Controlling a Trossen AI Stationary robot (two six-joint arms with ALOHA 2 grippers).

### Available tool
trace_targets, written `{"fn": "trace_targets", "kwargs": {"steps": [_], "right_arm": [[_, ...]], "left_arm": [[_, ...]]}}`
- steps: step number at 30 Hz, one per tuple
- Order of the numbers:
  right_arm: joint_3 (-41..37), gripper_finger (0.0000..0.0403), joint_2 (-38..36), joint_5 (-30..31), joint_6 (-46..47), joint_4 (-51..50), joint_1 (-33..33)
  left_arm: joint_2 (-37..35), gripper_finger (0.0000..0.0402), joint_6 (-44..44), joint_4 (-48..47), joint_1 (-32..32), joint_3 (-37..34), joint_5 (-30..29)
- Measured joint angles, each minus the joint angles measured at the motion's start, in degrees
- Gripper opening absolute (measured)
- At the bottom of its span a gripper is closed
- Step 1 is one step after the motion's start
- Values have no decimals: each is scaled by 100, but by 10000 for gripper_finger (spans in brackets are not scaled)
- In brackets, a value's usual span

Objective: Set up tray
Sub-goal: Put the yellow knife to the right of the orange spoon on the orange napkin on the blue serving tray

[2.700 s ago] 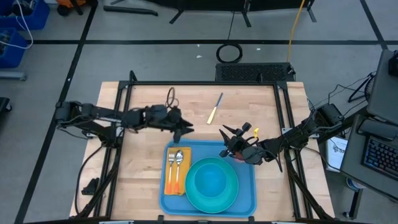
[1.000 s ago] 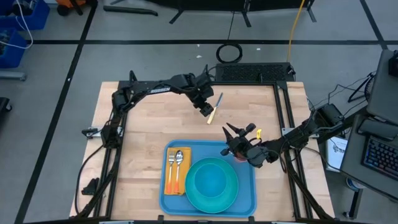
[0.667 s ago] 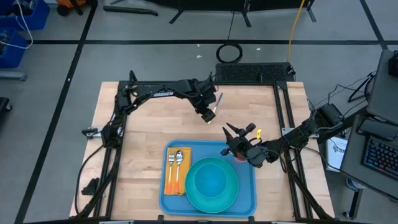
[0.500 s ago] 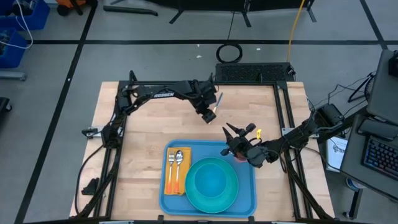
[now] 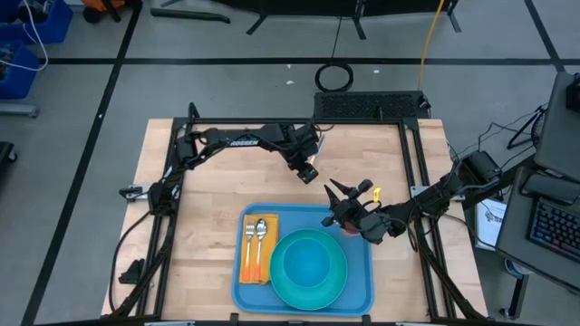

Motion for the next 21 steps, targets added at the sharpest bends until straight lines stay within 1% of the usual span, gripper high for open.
{"fn": "trace_targets", "kwargs": {"steps": [6,11,14,21], "right_arm": [[0,102,0,-12,0,108,0],[0,102,0,-20,0,217,-2],[0,102,0,-21,0,254,-2],[0,102,0,-22,-1,251,-2]], "left_arm": [[110,159,-62,141,-17,1,-304],[122,159,-63,125,-32,2,-375],[122,159,-60,112,-50,2,-635],[122,159,-59,100,-43,2,-738]]}}
